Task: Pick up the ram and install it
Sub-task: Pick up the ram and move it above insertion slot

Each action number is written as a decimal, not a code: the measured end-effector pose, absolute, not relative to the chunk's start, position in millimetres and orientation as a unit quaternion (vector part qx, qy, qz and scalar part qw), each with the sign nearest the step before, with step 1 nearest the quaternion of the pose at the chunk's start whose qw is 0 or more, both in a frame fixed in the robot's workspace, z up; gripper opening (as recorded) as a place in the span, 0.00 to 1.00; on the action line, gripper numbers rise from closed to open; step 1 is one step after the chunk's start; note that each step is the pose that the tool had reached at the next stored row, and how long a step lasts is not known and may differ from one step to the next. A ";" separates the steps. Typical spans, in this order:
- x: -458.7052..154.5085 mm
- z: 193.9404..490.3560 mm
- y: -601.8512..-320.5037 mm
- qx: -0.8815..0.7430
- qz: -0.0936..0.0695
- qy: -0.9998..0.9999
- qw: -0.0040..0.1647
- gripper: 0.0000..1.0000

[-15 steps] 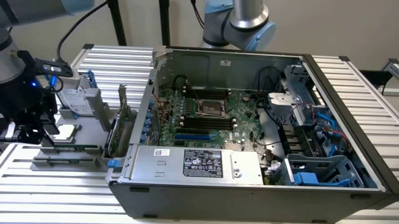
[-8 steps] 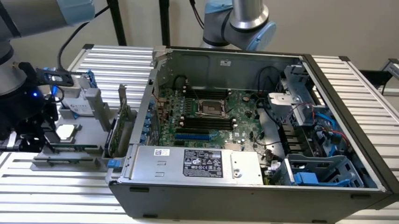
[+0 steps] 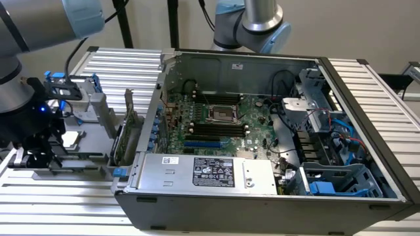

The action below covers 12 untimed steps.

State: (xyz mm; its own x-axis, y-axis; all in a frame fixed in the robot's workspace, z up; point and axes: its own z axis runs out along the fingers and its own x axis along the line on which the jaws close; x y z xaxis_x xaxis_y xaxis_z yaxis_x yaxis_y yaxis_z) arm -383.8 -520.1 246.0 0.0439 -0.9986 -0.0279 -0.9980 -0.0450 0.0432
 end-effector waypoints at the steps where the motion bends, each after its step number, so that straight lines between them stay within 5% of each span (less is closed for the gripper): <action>1: -383.0 244.2 -520.9 0.722 -0.025 -0.691 0.006 0.36; 12: -378.9 224.3 -522.9 0.722 -0.028 -0.691 0.003 0.36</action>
